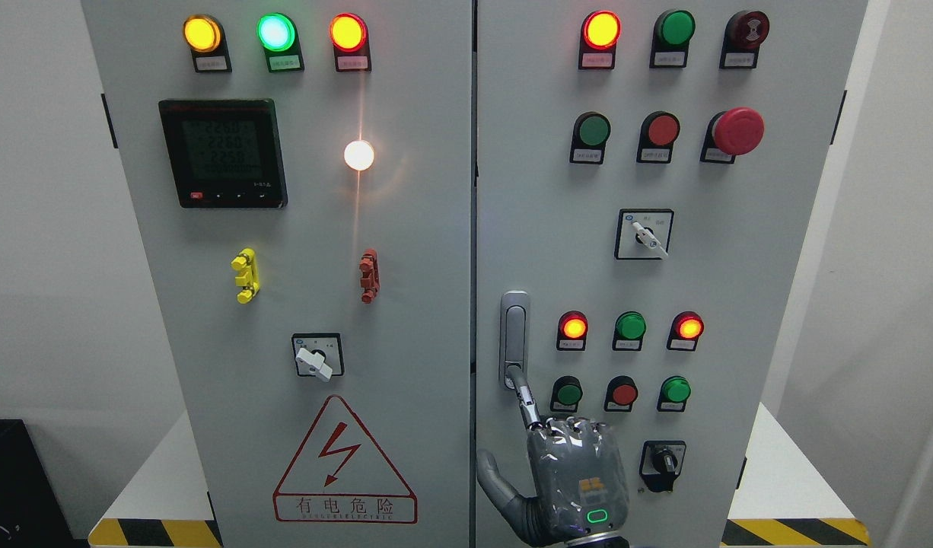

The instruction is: Release door handle

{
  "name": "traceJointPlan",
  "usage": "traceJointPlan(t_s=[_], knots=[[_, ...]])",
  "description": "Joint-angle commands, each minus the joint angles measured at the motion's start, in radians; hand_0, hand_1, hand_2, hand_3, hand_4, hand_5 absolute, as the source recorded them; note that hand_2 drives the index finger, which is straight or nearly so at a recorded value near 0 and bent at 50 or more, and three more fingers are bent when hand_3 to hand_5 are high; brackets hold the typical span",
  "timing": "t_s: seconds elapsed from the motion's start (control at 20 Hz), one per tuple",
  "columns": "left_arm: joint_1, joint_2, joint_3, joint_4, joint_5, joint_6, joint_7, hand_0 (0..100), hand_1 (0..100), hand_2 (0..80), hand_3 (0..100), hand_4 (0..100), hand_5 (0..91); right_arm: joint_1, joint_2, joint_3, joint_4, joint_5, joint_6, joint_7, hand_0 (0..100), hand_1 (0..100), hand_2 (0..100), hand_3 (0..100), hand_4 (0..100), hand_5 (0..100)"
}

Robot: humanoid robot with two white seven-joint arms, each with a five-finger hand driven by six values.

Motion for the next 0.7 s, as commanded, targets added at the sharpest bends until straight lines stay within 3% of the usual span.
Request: traceJointPlan(t_s=[0.0, 0.65], knots=[[0.017, 0.000, 0.000, 0.000, -0.001, -0.001, 0.000, 12, 56, 0.0, 0, 0, 0.0, -0.006, 0.000, -0.002, 0.019, 0.000, 0.001, 0.000, 37, 24, 5, 100, 100, 100], [0.017, 0.000, 0.000, 0.000, -0.001, -0.001, 0.000, 12, 56, 0.0, 0, 0, 0.0, -0.018, 0.001, -0.003, 0.033, 0.000, 0.002, 0.002, 37, 24, 6, 100, 100, 100]])
